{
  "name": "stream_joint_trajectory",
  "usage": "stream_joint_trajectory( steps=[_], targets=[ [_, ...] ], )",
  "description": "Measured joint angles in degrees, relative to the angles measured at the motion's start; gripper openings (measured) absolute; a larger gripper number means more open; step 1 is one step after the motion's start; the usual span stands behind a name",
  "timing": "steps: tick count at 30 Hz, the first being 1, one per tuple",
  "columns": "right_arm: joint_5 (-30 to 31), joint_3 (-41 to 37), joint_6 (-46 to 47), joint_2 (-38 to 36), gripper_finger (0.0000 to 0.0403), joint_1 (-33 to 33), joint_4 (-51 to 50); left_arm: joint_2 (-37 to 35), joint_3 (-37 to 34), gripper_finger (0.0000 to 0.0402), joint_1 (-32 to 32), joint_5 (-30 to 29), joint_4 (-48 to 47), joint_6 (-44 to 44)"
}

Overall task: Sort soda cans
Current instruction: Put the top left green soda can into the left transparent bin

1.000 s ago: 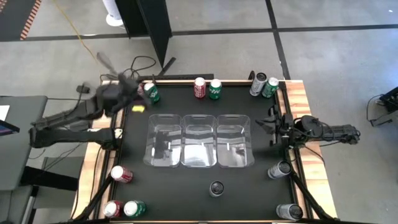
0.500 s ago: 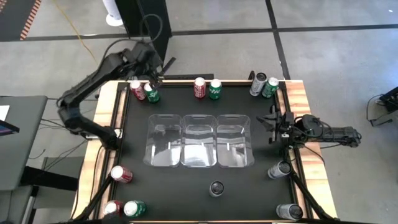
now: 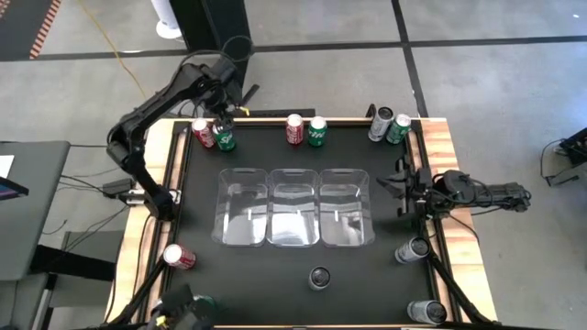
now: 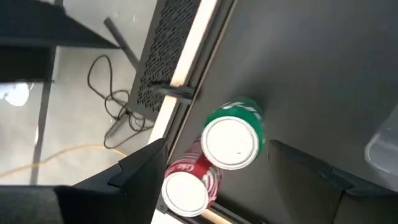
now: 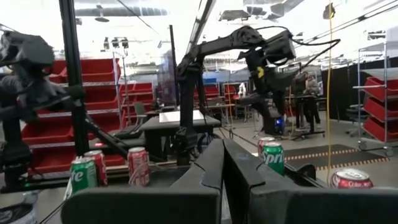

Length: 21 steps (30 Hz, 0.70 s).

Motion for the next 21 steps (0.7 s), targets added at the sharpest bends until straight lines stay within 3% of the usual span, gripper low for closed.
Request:
stream_joint_trajectory(
  steps=[6,8,21],
  targets=[
    [0.04,0.01,0.01,0.11,0.0029,-0.09,-1.01,-0.31,0.00,0.0280,3.86,0.56,0.89,-4.52],
    [0.05,0.00,0.00,0.11,0.0029,-0.15,-1.01,-0.34,0.00,0.0281,5.50,4.24,-0.06,-4.69],
    [0.13,0.02,-0.02,0.13,0.0029,-0.15,-1.11,-0.34,-0.07,0.0309,5.71,9.00,-0.17,6.02]
  ],
)
